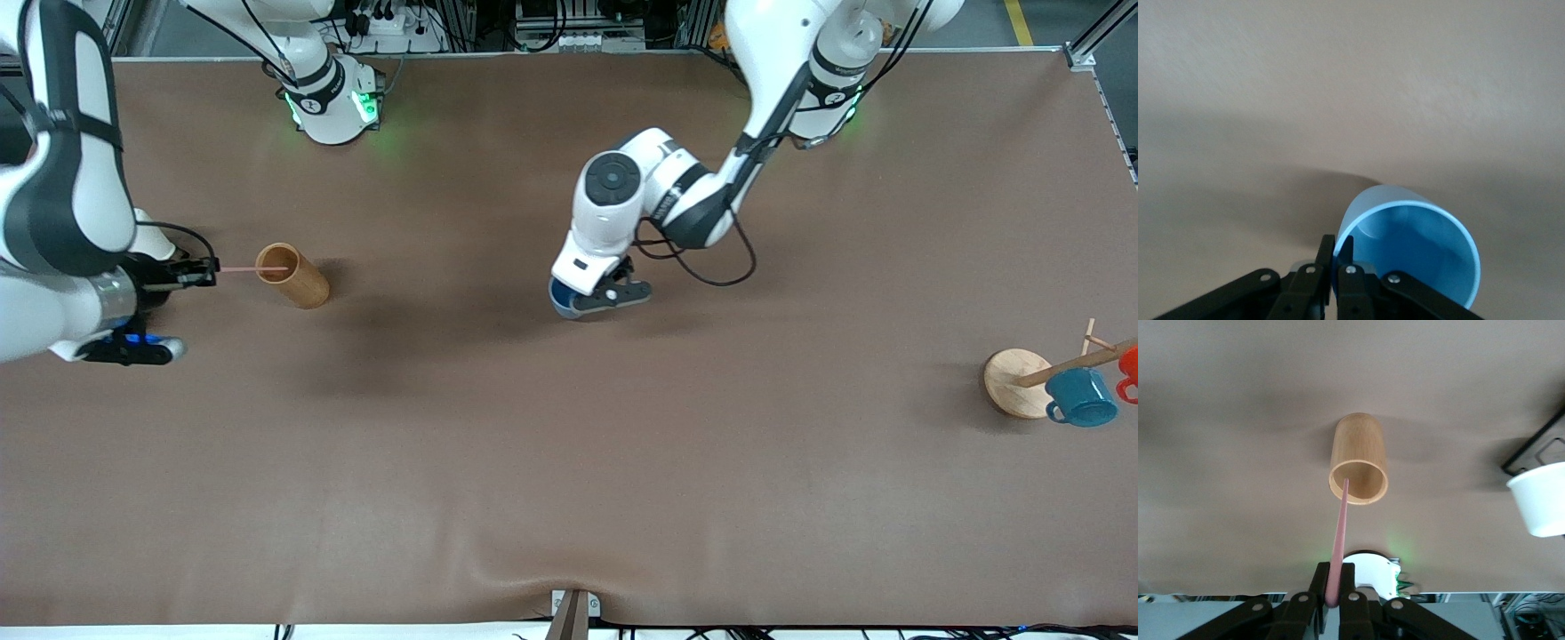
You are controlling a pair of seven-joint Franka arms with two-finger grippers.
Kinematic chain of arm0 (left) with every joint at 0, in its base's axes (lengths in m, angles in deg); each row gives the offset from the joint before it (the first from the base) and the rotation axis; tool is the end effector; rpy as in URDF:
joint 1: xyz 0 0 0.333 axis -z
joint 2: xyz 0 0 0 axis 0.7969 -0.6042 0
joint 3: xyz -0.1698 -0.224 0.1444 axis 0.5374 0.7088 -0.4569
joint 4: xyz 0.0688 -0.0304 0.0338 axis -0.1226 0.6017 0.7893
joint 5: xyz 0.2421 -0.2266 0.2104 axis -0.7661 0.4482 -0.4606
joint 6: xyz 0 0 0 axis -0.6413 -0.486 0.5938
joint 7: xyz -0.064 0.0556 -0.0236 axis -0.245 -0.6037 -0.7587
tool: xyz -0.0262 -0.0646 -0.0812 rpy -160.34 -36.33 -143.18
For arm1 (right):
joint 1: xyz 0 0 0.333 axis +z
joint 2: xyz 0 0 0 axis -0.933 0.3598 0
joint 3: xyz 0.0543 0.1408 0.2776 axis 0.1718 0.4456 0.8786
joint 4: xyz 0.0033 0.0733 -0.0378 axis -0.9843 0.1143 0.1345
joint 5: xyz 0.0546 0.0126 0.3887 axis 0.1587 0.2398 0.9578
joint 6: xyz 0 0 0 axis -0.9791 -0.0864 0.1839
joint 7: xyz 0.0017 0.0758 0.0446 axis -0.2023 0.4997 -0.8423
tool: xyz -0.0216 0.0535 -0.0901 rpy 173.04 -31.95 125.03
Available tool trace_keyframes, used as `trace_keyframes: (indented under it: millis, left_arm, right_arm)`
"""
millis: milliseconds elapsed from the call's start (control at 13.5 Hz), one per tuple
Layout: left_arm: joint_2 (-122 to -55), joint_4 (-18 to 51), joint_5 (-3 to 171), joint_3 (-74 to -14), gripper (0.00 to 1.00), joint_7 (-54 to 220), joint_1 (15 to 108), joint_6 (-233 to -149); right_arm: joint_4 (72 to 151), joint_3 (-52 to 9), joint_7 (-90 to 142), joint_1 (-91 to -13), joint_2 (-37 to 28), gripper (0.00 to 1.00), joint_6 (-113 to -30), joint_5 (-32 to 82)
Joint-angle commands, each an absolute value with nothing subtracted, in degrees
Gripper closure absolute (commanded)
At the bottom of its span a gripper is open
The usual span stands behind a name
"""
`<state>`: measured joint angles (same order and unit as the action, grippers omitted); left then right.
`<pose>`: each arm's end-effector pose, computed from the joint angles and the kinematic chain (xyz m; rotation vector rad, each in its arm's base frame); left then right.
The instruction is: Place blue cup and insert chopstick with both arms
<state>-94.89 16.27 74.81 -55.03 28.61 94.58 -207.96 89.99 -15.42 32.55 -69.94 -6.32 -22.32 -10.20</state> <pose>0.4443 -0.5028 0.2618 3.0568 0.3419 -0.0493 0.6033 0.0013 0.4746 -2.9841 0.0376 0.8892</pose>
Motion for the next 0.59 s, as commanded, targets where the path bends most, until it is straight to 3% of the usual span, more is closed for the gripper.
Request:
trace_keyframes:
  millis: [0, 74, 148, 222, 519]
  left_arm:
    - [-96.91, 13.98, 73.83, -55.94, 1.0, 25.3, 96.95, -206.72]
    - [-96.91, 13.89, 73.83, -55.86, 1.0, 24.86, 96.95, -206.72]
    - [-96.65, 13.89, 73.65, -55.94, 0.58, 25.46, 96.87, -206.72]
    - [-96.39, 13.89, 72.78, -55.86, 0.01, 25.29, 96.69, -206.72]
    - [-91.66, 13.98, 72.25, -56.12, 0.0, 24.59, 95.99, -206.03]
  right_arm:
    - [81.08, -15.39, 32.7, -66.38, -6.2, 1.0, -18.29, -12.92]
    - [79.75, -15.31, 32.7, -65.49, -6.46, 1.0, -17.5, -12.66]
    - [78.78, -15.39, 32.96, -64.18, -7.86, 1.0, -17.14, -12.66]
    - [78.51, -15.39, 35.05, -62.51, -8.39, 1.0, -17.14, -12.75]
    - [77.63, -15.04, 54.08, -56.27, -9.89, 1.0, -17.75, -5.84]
